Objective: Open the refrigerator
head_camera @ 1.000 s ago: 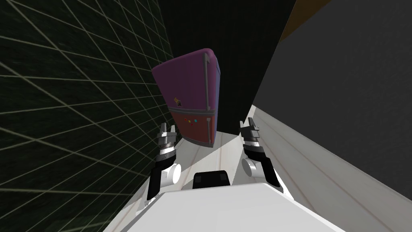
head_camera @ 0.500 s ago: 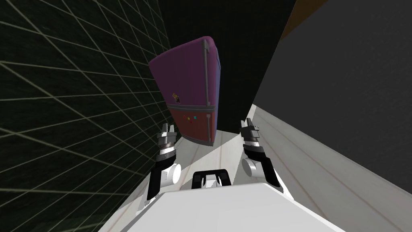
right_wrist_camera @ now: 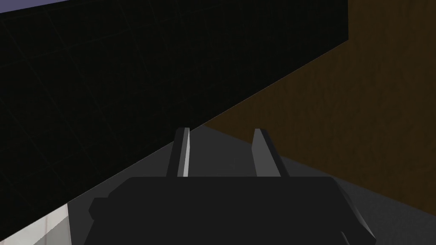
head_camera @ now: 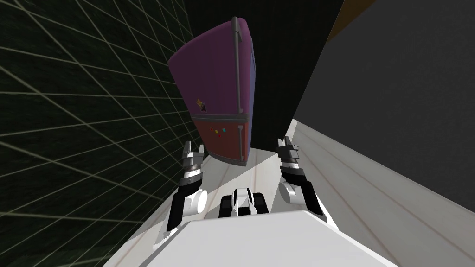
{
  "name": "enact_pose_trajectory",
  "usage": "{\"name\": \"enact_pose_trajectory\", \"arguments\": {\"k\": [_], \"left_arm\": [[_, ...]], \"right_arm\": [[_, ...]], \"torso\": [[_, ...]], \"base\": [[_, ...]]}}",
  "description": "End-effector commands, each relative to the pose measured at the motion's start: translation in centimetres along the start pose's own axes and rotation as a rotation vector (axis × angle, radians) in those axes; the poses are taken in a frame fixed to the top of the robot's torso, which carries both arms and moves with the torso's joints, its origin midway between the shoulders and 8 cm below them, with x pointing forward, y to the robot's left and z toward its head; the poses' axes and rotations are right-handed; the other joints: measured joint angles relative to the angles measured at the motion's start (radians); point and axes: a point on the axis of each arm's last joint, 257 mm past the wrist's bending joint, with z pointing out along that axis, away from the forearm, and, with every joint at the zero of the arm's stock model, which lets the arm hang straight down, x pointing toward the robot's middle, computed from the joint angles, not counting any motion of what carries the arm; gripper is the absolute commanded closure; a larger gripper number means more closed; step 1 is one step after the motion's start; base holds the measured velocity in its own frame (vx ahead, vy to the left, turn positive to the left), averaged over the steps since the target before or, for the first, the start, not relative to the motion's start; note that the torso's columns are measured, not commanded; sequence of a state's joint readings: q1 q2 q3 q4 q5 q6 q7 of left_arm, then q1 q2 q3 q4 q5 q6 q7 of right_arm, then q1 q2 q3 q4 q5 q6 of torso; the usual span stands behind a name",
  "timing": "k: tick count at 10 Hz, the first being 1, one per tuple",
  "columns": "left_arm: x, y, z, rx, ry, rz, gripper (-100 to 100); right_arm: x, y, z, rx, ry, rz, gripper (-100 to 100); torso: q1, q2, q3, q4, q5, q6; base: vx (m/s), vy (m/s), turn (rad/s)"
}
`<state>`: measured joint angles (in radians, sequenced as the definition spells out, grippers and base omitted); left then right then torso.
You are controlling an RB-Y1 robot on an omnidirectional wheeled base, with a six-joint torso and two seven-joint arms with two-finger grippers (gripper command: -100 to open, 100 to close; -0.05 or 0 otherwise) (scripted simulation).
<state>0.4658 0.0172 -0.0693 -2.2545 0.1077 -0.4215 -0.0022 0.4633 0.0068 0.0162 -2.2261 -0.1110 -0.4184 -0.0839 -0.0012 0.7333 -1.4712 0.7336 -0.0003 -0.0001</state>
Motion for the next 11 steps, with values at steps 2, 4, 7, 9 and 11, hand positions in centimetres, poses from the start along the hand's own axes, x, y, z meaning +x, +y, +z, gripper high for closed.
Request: {"name": "enact_pose_trajectory", "arguments": {"k": [2, 4, 7, 9, 11], "left_arm": [[0.8, 1.2, -0.1, -0.053, 0.069, 0.000, -100], [1.2, 2.0, -0.1, -0.089, 0.090, -0.016, -100], [1.6, 3.4, -0.3, -0.150, 0.108, -0.052, -100], [1.9, 4.4, -0.5, -0.194, 0.115, -0.081, -100], [2.2, 5.5, -0.7, -0.241, 0.122, -0.114, -100]], "right_arm": [[0.0, 0.0, 0.0, 0.000, 0.000, 0.000, 0], [0.0, 0.0, 0.0, 0.000, 0.000, 0.000, 0], [0.0, 0.0, 0.0, 0.000, 0.000, 0.000, 0], [0.0, 0.0, 0.0, 0.000, 0.000, 0.000, 0], [0.0, 0.0, 0.0, 0.000, 0.000, 0.000, 0]], "torso": [[0.000, 0.002, -0.006, 0.003, 0.000, 0.000], [0.001, 0.003, -0.006, 0.004, 0.000, 0.000], [0.000, 0.004, -0.005, 0.004, 0.000, 0.000], [0.002, 0.005, -0.005, 0.004, 0.000, 0.000], [0.002, 0.005, -0.005, 0.004, 0.000, 0.000]], "base": [[0.076, -0.059, 0.085], [0.088, -0.077, 0.148], [0.099, -0.109, 0.138], [0.098, -0.100, 0.162], [0.095, -0.102, 0.165]]}}
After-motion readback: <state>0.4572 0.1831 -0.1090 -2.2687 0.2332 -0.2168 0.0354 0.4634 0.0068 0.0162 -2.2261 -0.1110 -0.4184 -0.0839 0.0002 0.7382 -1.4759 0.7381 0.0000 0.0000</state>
